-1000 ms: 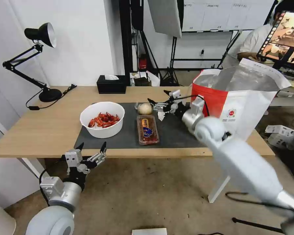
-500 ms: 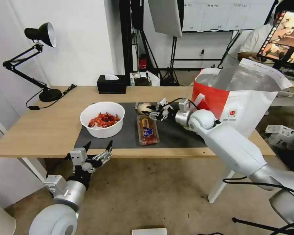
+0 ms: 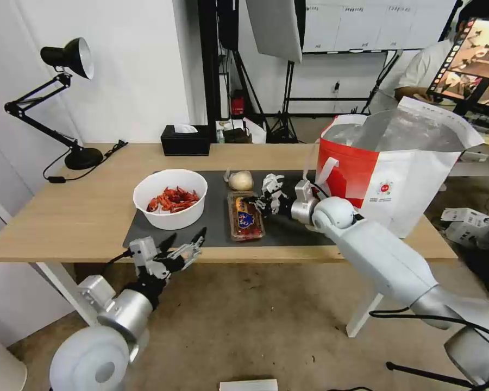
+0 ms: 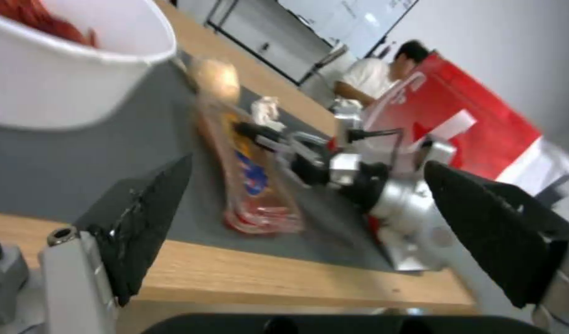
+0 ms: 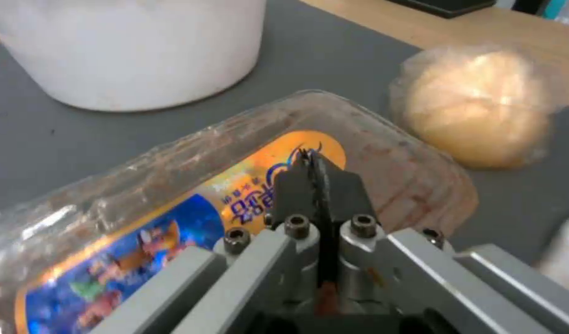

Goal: Pick up the trash from the table and place it into the takeout bag.

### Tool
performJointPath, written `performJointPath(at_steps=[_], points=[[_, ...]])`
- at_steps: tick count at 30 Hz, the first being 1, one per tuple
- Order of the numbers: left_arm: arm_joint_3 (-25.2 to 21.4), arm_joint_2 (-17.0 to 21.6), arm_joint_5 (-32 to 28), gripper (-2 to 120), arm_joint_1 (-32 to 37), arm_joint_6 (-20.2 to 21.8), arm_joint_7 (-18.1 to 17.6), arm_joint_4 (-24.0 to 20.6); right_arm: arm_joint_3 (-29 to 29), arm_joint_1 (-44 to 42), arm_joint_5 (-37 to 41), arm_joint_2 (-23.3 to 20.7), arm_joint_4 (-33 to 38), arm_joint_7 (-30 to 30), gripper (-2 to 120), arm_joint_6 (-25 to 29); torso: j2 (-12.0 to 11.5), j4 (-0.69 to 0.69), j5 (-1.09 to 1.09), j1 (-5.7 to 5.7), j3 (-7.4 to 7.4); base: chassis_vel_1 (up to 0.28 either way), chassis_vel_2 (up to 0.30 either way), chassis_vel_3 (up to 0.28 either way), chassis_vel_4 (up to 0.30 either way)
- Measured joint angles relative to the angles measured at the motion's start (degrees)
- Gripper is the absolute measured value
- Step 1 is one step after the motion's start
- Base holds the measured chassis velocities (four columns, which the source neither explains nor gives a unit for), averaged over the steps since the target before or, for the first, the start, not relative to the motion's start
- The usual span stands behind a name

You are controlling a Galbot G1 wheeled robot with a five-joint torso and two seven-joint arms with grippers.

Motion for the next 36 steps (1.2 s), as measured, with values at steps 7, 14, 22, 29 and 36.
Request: performJointPath(at_steps=[7, 14, 22, 29, 36], points=[[1.3, 0.4, -9.7, 100, -4.2, 0.0, -2.0, 5.4, -1.6, 2.1, 0.1, 3.2, -2.6, -0.4, 0, 0.3, 0.0, 0.04, -0.01, 0.01, 0.00, 0.000, 0.000, 0.000, 0.000], [2.6, 0.9, -12.6, 100, -8.2, 0.3, -2.8, 8.6, -2.0, 2.4, 0.2, 3.5, -2.8, -0.3, 0, 0.3, 0.0, 0.01, 0.00, 0.00, 0.00, 0.000, 0.000, 0.000, 0.000], [4.1, 0.6, -12.5, 100, -10.2, 0.3, -3.0, 10.7, -2.8, 2.5, 0.1, 2.0, -1.0, 0.2, 0, 0.2, 0.0, 0.03, 0.00, 0.01, 0.00, 0.000, 0.000, 0.000, 0.000], [6.6, 0.0, -12.6, 100, -13.5, 0.2, -4.1, 12.9, -2.9, 1.9, 0.2, -0.6, 1.0, 0.7, 0, -0.1, 0.0, 0.01, 0.00, 0.00, 0.00, 0.000, 0.000, 0.000, 0.000], [8.9, 0.1, -12.7, 100, -16.4, 0.2, -4.6, 15.0, -2.5, 0.9, 0.6, -2.0, 2.1, 0.9, 0, -0.2, 0.0, 0.01, 0.00, 0.00, 0.00, 0.000, 0.000, 0.000, 0.000]])
